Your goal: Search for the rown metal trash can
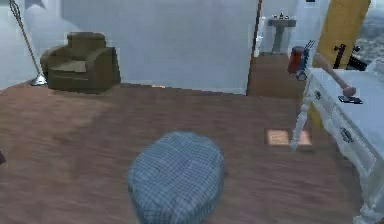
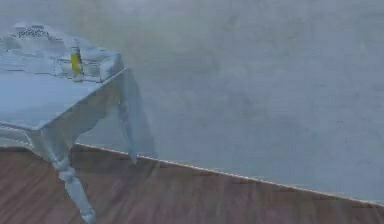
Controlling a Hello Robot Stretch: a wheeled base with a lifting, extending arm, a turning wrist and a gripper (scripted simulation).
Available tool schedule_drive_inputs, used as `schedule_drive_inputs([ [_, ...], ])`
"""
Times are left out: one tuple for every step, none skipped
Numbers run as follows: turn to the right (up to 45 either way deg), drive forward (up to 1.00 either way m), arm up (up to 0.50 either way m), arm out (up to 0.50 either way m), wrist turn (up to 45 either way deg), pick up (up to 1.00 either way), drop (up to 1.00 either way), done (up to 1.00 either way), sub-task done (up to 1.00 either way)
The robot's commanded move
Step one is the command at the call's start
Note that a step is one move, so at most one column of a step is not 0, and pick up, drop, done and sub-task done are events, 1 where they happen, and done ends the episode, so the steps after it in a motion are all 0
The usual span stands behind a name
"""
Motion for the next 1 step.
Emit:
schedule_drive_inputs([
  [-39.0,0.00,0.00,0.00,0.0,0.00,0.00,0.00,0.00],
])
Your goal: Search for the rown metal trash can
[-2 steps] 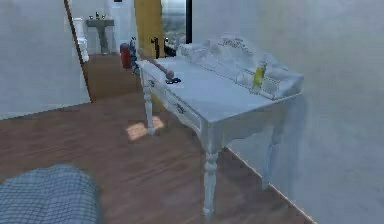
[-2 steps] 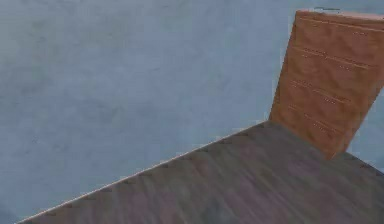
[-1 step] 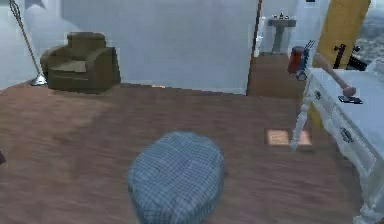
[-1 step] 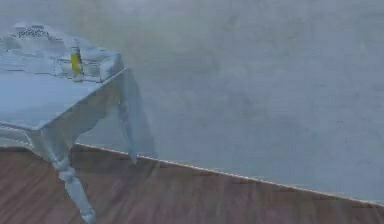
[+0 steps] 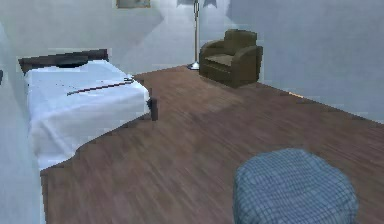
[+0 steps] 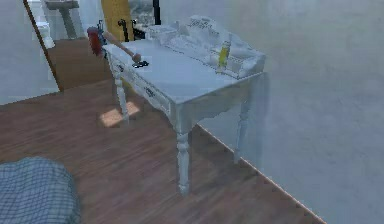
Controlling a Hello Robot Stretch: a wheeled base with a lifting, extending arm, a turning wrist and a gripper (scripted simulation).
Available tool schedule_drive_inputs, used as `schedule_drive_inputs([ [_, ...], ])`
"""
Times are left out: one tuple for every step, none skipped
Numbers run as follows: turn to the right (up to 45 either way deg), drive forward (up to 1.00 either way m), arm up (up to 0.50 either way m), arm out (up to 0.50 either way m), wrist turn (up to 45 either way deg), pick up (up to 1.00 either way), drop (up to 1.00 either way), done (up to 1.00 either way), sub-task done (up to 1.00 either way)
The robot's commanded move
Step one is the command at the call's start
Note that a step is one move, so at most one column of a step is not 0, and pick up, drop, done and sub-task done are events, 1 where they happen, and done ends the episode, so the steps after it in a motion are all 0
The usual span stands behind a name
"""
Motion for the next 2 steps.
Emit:
schedule_drive_inputs([
  [-3.0,0.00,0.00,0.00,0.0,0.00,0.00,0.00,0.00],
  [0.0,0.50,0.00,0.00,0.0,0.00,0.00,0.00,0.00],
])
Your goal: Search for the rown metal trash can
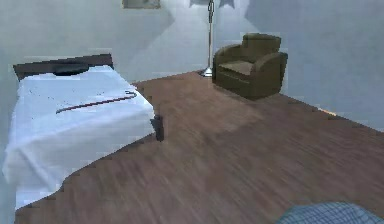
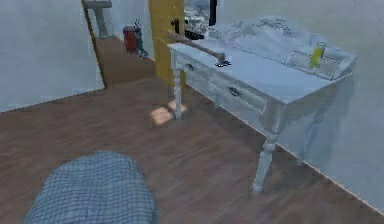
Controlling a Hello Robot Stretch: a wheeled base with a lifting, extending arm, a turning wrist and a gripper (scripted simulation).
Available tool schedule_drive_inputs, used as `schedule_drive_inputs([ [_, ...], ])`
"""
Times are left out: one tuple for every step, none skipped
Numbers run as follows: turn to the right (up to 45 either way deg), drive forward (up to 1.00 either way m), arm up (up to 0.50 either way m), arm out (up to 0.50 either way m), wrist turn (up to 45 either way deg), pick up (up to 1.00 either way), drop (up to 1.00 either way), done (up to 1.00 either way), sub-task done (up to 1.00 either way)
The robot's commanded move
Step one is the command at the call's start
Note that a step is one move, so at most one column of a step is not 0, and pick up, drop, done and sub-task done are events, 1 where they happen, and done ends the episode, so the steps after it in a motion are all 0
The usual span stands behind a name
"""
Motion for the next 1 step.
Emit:
schedule_drive_inputs([
  [-27.0,0.00,0.00,0.00,0.0,0.00,0.00,0.00,0.00],
])
